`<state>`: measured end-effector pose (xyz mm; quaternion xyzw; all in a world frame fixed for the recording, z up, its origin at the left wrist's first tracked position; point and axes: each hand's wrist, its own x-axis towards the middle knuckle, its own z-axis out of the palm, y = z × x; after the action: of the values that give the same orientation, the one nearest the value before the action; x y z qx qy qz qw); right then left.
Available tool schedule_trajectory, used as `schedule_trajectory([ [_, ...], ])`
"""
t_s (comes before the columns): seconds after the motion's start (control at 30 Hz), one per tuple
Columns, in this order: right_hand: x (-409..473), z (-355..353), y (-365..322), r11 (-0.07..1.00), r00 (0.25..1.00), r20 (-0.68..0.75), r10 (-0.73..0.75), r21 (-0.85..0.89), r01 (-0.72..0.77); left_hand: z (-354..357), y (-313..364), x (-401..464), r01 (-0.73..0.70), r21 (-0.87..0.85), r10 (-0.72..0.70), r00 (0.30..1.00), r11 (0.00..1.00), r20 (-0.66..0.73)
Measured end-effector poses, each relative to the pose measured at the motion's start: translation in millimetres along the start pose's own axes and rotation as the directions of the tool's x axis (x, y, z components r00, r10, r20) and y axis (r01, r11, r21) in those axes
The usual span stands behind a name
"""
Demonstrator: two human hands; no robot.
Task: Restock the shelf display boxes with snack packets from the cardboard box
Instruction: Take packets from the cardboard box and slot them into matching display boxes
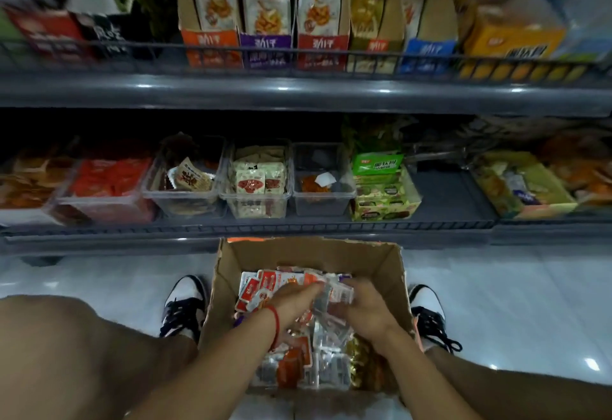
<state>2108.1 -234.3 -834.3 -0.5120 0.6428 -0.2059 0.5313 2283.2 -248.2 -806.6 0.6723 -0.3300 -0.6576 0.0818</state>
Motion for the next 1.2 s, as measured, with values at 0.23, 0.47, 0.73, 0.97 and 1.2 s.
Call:
schedule_trajectory([
  [0.23, -27.0, -10.1, -81.4, 0.921, 0.927, -0.006, -0.375, -0.119, 0.371, -18.2, 63.5, -37.5, -0.206, -0.674, 0.31, 0.95, 0.709, 0.036],
  [0.47, -41.1, -33.8, -139.8, 0.851, 0.798, -0.297, -0.524, -0.159, 0.5, -37.9, 84.8, -88.0, -0.481, -0.569, 0.527, 0.844, 0.667, -0.096],
  [0.73, -42.2, -68.5, -220.1, 0.852, 0.821, -0.251, -0.513, -0.034, 0.523, -65.7, 132.7, -139.0, -0.652, -0.456, 0.692, 0.715, 0.605, -0.104],
  [0.97, -32.6, -80.6, -301.7, 0.826, 0.778, -0.278, -0.564, -0.208, 0.524, -115.6, 177.2, -161.7, -0.789, -0.224, 0.803, 0.595, 0.572, -0.048],
  [1.2, -17.0, -87.3, -376.1, 0.623, 0.728, 0.007, -0.685, -0.512, 0.591, -148.1, 192.4, -150.2, -0.834, -0.162, 0.812, 0.55, 0.527, -0.196],
])
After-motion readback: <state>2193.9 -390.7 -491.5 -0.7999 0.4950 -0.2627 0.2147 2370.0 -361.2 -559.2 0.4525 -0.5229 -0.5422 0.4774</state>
